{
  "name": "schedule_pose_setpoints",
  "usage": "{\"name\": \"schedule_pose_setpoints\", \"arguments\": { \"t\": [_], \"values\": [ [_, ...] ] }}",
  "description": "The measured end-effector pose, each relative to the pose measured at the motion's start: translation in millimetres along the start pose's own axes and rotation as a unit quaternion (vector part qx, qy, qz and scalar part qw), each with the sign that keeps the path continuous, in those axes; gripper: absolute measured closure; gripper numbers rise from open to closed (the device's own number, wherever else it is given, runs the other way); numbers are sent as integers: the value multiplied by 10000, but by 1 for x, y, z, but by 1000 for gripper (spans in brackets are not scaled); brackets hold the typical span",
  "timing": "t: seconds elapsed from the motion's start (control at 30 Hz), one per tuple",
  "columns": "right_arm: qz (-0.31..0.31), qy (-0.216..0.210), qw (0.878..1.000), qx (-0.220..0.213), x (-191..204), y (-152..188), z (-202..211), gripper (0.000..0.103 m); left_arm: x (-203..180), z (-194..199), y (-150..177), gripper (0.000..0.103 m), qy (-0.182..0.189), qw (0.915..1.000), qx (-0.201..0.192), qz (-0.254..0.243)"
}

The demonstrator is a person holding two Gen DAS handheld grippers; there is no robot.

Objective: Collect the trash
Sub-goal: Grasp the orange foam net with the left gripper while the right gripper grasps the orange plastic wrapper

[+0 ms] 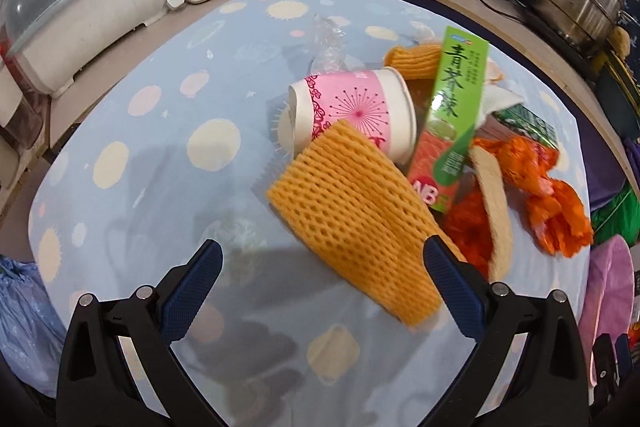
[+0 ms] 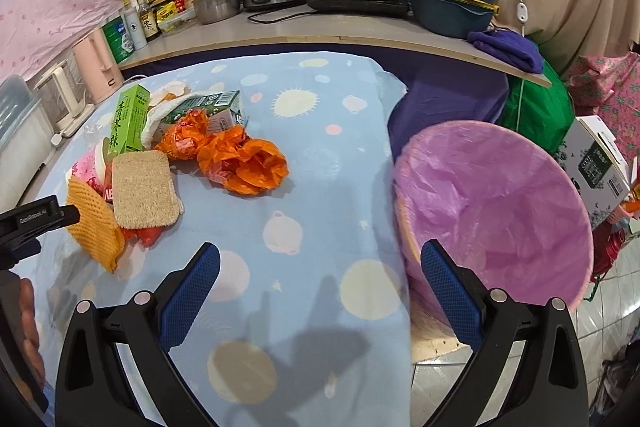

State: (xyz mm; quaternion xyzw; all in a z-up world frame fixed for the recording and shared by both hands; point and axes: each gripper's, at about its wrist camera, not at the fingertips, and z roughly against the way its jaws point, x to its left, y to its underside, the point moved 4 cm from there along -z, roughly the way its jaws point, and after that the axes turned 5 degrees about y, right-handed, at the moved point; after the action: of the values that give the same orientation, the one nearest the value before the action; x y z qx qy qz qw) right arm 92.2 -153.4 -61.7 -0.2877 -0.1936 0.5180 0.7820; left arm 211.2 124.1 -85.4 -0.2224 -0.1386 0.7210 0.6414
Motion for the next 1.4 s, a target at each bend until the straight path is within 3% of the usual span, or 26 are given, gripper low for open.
{"name": "schedule_pose_setpoints", "arguments": {
  "t": [0.13, 0.23, 0.37, 0.6, 0.67, 0.8, 0.9, 0.93, 0.97, 1.4],
  "values": [
    [62, -42, 10000, -30, 14, -14, -14, 7, 9, -24, -5, 7, 101, 9995, 207, 221],
    [129, -92, 9999, -65, 23, -23, -24, 7, 16, -36, -5, 7, 377, 9973, 407, 476],
    [178, -252, 9995, -75, 34, -35, -39, 7, 17, -40, -6, 17, 594, 9957, 440, 553],
    [147, -529, 9985, 57, 41, -47, -70, 28, 4, -34, -5, 83, 934, 9944, 457, 191],
    [121, -704, 9974, 79, 43, -49, -77, 34, 2, -29, -4, 89, 964, 9944, 409, 120],
    [-10, -1110, 9935, 237, 48, -52, -92, 43, -2, -16, 0, 92, 1032, 9942, 306, -60],
    [-38, -1317, 9907, 334, 53, -49, -97, 59, -6, -7, 2, 93, 1089, 9935, 282, -150],
    [-47, -1374, 9899, 357, 54, -48, -98, 67, -8, -3, 3, 93, 1085, 9935, 270, -190],
    [-55, -1440, 9889, 363, 55, -47, -97, 84, -10, -1, 4, 94, 1082, 9935, 257, -227],
    [-17, -1517, 9884, 50, 30, -42, -42, 89, -38, 56, 26, 94, 1319, 9879, 25, -810]
  ]
}}
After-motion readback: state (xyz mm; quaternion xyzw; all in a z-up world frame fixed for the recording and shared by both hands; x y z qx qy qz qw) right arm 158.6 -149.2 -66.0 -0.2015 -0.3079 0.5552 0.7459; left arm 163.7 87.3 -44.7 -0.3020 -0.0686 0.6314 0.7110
